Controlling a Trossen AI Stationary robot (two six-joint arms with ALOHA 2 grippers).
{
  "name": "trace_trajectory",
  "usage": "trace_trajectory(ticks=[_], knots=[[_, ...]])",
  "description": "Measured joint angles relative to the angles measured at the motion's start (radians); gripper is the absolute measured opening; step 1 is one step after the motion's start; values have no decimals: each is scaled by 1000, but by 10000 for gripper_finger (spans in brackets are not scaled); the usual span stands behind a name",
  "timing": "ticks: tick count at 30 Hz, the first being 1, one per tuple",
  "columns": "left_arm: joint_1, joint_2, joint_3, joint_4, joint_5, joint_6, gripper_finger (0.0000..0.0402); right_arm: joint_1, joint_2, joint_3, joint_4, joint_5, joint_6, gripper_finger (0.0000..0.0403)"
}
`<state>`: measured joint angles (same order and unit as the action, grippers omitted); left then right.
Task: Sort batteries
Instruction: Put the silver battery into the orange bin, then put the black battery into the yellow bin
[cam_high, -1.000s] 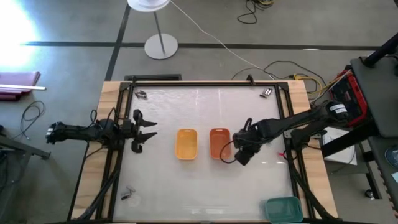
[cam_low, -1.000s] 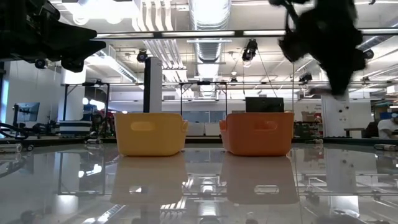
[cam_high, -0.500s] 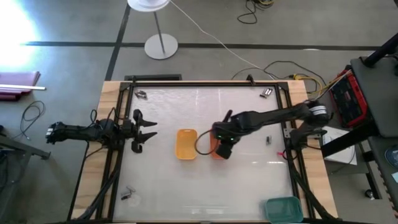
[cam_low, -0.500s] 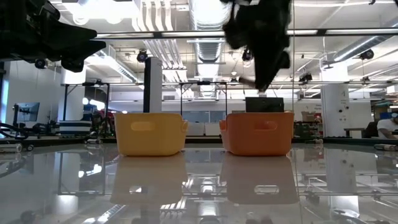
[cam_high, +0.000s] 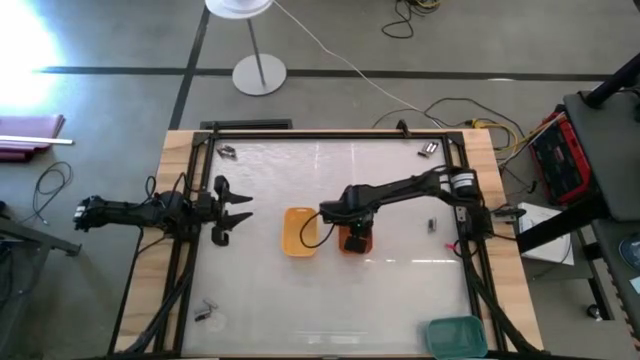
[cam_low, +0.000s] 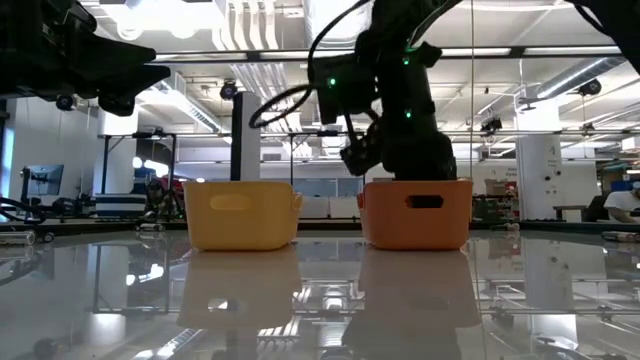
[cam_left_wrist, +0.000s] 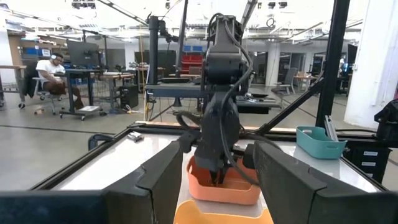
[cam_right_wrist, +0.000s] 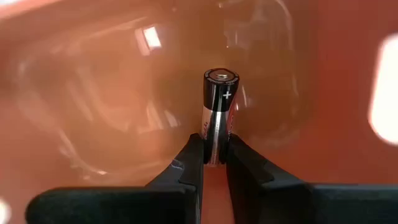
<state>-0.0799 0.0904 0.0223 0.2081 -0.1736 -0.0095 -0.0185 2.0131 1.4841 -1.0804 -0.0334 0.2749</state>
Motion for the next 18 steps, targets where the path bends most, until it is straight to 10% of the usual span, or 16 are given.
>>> trace_trajectory(ticks=[18], knots=[[0,0,0,0,0,0,181,12,-160,0,-50,69,150,169]])
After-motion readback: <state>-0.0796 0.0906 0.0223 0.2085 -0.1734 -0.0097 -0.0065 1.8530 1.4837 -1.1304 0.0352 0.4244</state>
